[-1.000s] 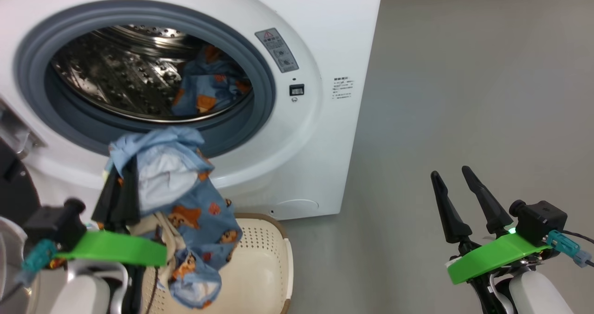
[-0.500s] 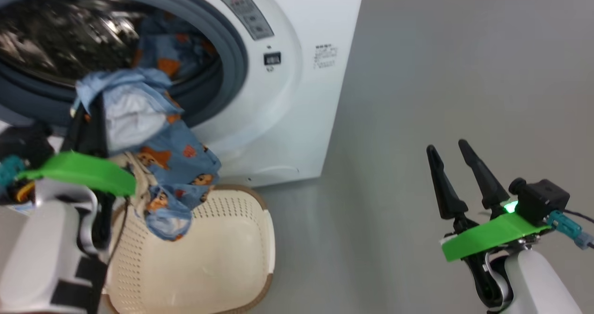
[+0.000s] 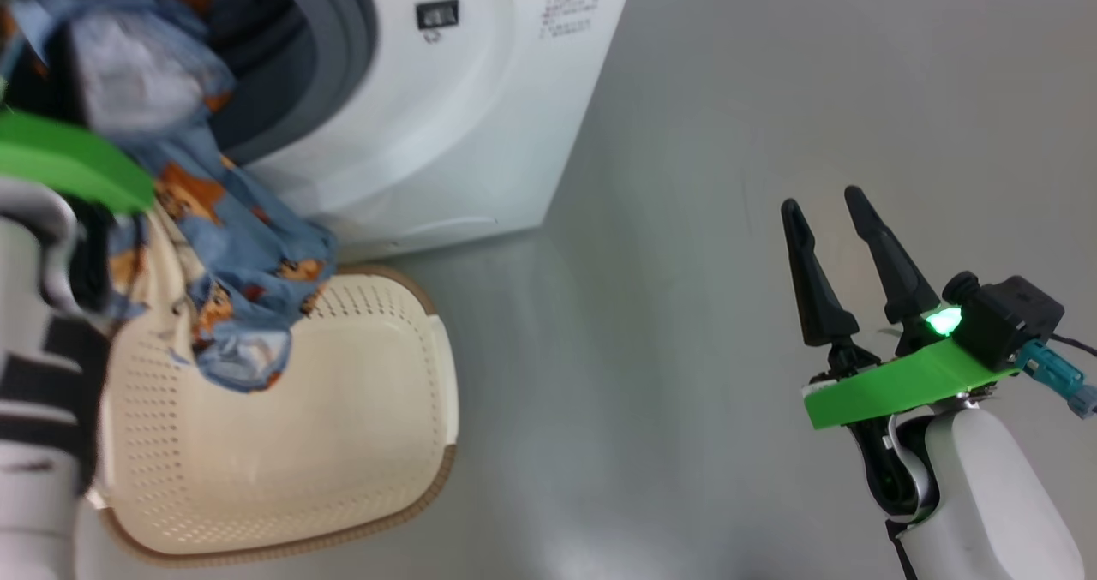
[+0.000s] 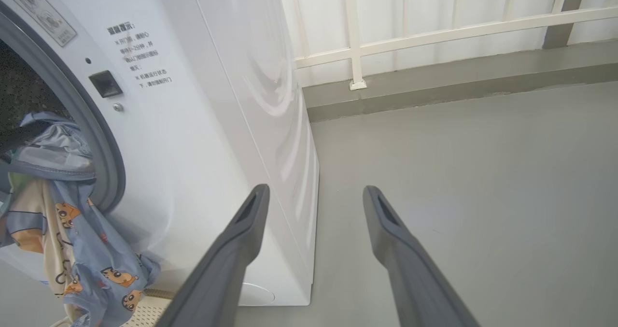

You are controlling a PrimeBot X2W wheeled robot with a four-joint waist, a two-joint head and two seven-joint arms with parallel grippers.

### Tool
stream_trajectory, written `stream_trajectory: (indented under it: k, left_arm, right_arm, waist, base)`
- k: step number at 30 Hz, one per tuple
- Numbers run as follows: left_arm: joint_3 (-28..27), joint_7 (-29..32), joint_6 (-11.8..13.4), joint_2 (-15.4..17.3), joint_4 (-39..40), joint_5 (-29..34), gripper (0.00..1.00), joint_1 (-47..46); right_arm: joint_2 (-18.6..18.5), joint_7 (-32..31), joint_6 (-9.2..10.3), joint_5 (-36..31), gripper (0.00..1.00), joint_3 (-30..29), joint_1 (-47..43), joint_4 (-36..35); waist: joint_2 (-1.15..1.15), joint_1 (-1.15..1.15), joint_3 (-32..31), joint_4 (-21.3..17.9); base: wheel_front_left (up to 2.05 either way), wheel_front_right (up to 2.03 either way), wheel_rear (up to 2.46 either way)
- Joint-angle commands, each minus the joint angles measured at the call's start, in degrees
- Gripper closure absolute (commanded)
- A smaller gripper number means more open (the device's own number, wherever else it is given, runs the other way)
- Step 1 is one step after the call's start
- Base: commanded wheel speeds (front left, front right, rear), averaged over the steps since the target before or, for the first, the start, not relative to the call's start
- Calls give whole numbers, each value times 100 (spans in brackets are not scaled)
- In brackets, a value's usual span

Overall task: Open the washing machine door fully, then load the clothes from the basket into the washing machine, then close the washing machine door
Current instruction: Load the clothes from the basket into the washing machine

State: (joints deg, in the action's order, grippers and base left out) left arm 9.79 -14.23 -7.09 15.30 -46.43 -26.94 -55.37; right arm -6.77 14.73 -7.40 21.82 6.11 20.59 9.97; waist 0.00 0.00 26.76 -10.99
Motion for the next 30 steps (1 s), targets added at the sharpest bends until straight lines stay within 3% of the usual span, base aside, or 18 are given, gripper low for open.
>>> stream_trajectory:
  k: [1, 12, 17, 20, 21, 22, 30]
  left_arm:
    - [-109, -69, -30, 299, 87, 32, 100, -195]
    - [-25, -75, -38, 798, -254, 227, 100, -1550]
    - [-591, -76, 273, 879, 605, 602, 100, -1881]
    - [-809, -76, 277, 767, 734, 770, 100, -1718]
    - [-847, -76, 272, 741, 705, 827, 77, -1679]
    - [-867, -76, 267, 715, 626, 880, 2, -1633]
    - [-810, -76, 184, 473, -517, 953, 0, -1607]
  right_arm:
    - [22, 27, -9, 1, 0, 86, 36, -151]
    - [169, 27, -9, 1, 0, 157, 225, -234]
    - [216, 27, -9, 6, 0, 117, 259, -282]
    - [243, 27, -9, -9, 0, 108, 241, -277]
    - [254, 27, -9, -16, 0, 108, 234, -272]
    - [264, 27, -9, -22, 0, 110, 232, -265]
    - [272, 27, -9, -51, 0, 126, 257, -212]
  waist:
    - [0, 0, 461, -271]
    - [0, 0, 1131, -681]
    - [0, 0, 1311, -788]
    - [0, 0, 1316, -796]
    - [0, 0, 1311, -791]
    - [0, 0, 1300, -782]
    - [0, 0, 1095, -610]
  base:
    - [0, 0, 0]
    - [0, 0, 0]
    - [0, 0, 0]
    - [0, 0, 0]
    - [0, 0, 0]
    - [0, 0, 0]
    - [0, 0, 0]
